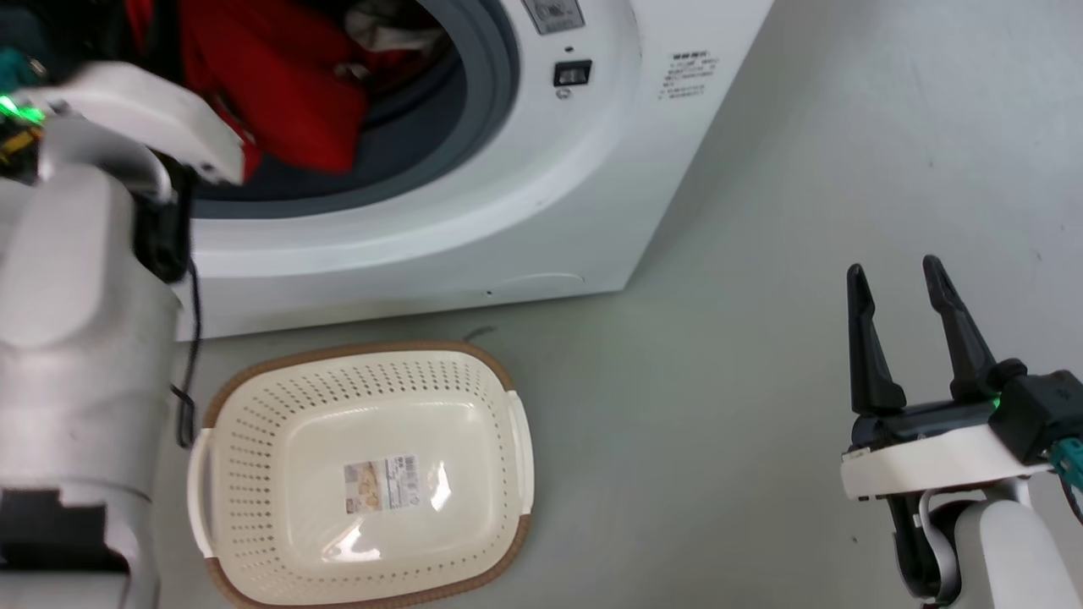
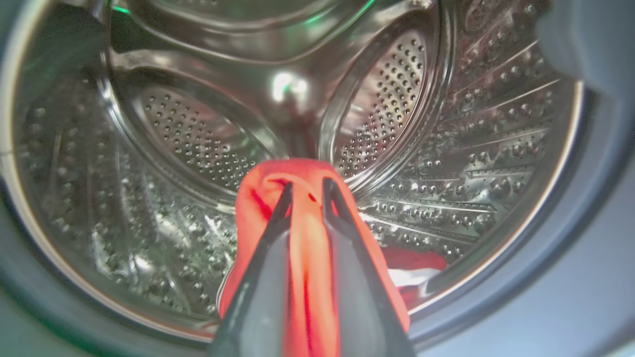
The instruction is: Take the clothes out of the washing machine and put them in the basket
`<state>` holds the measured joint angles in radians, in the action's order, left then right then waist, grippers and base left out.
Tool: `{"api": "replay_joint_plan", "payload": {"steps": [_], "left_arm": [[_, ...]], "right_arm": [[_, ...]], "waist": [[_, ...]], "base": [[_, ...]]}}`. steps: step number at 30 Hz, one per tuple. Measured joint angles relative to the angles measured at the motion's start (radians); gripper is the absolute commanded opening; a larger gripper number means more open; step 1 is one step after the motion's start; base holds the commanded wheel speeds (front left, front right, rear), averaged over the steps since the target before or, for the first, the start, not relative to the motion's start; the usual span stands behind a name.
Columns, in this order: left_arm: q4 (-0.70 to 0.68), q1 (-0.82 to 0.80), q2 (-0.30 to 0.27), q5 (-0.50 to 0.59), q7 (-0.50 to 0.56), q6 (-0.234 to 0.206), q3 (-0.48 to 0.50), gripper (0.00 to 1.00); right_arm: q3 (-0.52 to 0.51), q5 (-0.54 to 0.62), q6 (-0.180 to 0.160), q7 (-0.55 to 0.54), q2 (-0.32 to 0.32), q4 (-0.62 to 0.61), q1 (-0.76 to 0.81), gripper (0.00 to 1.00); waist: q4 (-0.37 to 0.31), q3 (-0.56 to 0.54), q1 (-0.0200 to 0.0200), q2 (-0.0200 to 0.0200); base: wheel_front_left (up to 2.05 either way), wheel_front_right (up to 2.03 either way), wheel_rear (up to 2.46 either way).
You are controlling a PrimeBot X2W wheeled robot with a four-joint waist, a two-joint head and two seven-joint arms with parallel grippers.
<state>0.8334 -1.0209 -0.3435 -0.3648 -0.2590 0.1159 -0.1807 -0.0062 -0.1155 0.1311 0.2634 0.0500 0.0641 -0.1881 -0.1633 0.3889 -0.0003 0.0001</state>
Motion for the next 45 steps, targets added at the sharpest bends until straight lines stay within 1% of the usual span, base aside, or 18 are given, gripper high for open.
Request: {"api": "replay_joint_plan", "payload": {"steps": [2,5,10,12,16,19,24,28,31,32,37,45], "left_arm": [[-0.074,0.065,0.016,0.011,-0.001,-0.012,0.009,0.00],[-0.230,0.177,0.038,0.034,-0.002,-0.031,0.034,0.00],[-0.461,0.385,0.091,0.074,-0.002,-0.039,0.059,0.00],[-0.531,0.454,0.107,0.083,-0.003,-0.040,0.061,0.00],[-0.647,0.578,0.127,0.097,-0.004,-0.036,0.063,0.00],[-0.708,0.658,0.132,0.099,-0.004,-0.036,0.058,0.00],[-0.777,0.766,0.130,0.104,0.022,-0.064,0.059,0.00],[-0.772,0.834,0.125,0.095,0.069,-0.068,0.052,0.00],[-0.752,0.860,0.124,0.095,0.072,-0.074,0.050,0.00],[-0.707,0.882,0.138,0.078,0.071,-0.081,0.049,0.00],[-0.556,0.862,0.159,0.070,0.048,-0.081,0.039,0.00],[-0.200,0.702,0.167,0.077,0.009,-0.051,0.028,0.00]], "right_arm": [[0.002,0.002,0.000,0.000,0.000,0.003,0.010,1.00],[0.002,0.009,0.000,0.000,0.000,0.007,0.024,1.00],[-0.009,0.018,0.000,0.000,0.000,0.013,0.047,1.00],[-0.012,0.020,0.000,0.000,0.000,0.017,0.061,1.00],[-0.025,0.027,0.000,0.000,0.000,0.022,0.078,1.00],[-0.034,0.027,0.000,0.000,0.000,0.024,0.094,1.00],[-0.042,0.028,0.000,0.000,0.000,0.025,0.105,1.00],[-0.049,0.029,0.000,0.000,0.000,0.020,0.104,1.00],[-0.048,0.029,0.000,0.000,0.000,0.019,0.099,1.00],[-0.046,0.034,0.000,0.000,0.000,0.019,0.084,1.00],[-0.046,0.052,0.000,0.000,0.000,0.012,0.073,1.00],[-0.053,0.102,0.000,0.000,0.000,-0.024,0.028,1.00]], "waist": [[0.014,-0.027,0.0000,0.0000],[0.033,-0.065,0.0000,0.0000],[0.063,-0.119,0.0001,0.0000],[0.073,-0.139,0.0000,0.0000],[0.097,-0.172,0.0001,0.0000],[0.117,-0.188,0.0001,0.0000],[0.138,-0.197,0.0001,0.0000],[0.145,-0.178,0.0002,0.0000],[0.145,-0.163,0.0002,0.0000],[0.142,-0.136,0.0002,0.0000],[0.137,-0.078,0.0003,0.0000],[0.125,0.040,0.0004,0.0000]], "base": [[0.00,0.00,0.00],[0.00,0.00,0.00],[0.00,0.00,0.00],[0.00,0.00,0.00],[0.00,0.00,0.00],[0.00,0.00,0.00],[0.00,0.00,0.00],[0.00,0.00,0.00],[0.00,0.00,0.00],[0.00,0.00,0.00],[0.00,0.00,0.00],[0.00,0.00,0.00]]}}
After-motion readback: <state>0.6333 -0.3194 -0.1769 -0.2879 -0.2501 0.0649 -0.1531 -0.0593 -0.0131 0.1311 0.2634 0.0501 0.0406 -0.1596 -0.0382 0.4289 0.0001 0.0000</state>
